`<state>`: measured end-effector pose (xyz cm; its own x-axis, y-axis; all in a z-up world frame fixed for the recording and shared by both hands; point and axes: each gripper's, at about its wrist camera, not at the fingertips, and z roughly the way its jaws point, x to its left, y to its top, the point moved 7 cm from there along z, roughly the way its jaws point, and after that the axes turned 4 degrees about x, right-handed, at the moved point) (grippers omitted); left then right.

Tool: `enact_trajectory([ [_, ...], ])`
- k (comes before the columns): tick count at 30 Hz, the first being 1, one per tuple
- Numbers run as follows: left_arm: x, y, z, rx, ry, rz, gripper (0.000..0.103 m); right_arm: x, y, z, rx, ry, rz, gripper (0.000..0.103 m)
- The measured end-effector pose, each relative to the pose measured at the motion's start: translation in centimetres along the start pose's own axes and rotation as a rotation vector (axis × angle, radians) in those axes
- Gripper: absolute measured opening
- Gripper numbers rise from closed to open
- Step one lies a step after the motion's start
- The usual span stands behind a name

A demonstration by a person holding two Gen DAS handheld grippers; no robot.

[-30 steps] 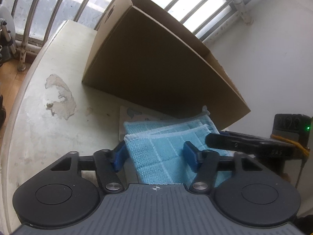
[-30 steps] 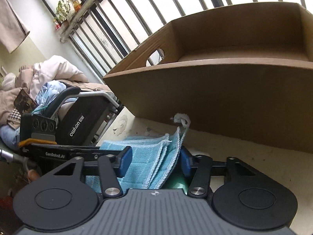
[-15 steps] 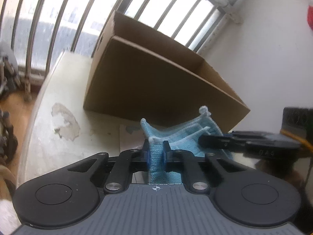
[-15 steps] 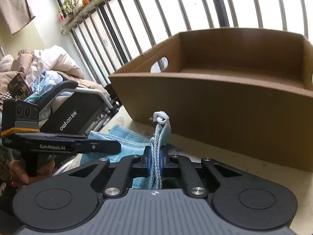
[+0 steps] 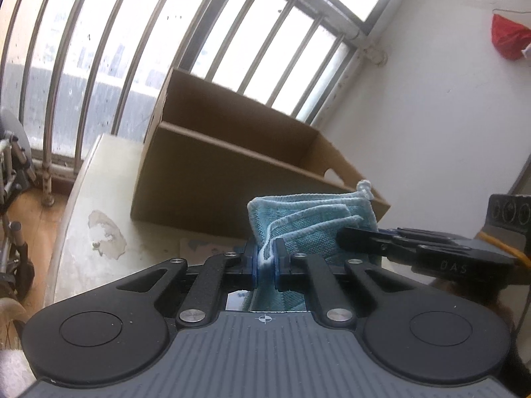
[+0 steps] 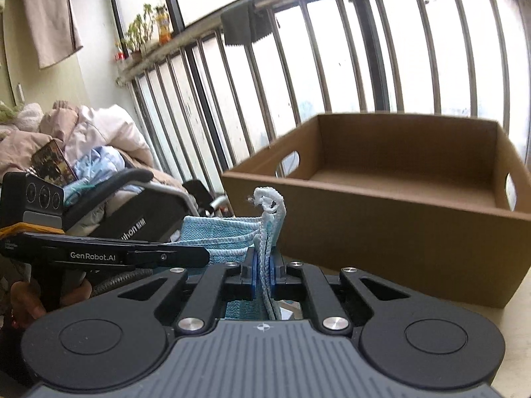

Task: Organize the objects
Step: 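Carry the cloth with both grippers over the cardboard box and lower it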

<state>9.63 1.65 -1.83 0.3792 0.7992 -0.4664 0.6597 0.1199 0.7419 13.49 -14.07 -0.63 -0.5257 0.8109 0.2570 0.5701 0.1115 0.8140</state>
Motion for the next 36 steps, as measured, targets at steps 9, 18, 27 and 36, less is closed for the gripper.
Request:
enact_trajectory([
  [9, -2.9, 2.2, -0.8, -0.063, -0.029, 0.041, 0.007, 0.3, 2.2, -3.2, -0.102, -0.026, -0.008, 0.007],
  [18, -5.9, 7.5, 1.0, -0.093, -0.087, 0.091, 0.007, -1.5, 7.5, -5.7, -0.218, -0.06, -0.031, 0.007],
  [27, -7.8, 13.8, 7.3, -0.054, -0.098, 0.108, 0.007, -6.5, 14.1, -5.4, -0.252, -0.104, -0.013, 0.007],
  [36, -7.3, 16.9, 17.1, 0.066, -0.058, 0.092, 0.007, -14.9, 16.9, -0.2, -0.148, -0.204, 0.057, 0.007],
])
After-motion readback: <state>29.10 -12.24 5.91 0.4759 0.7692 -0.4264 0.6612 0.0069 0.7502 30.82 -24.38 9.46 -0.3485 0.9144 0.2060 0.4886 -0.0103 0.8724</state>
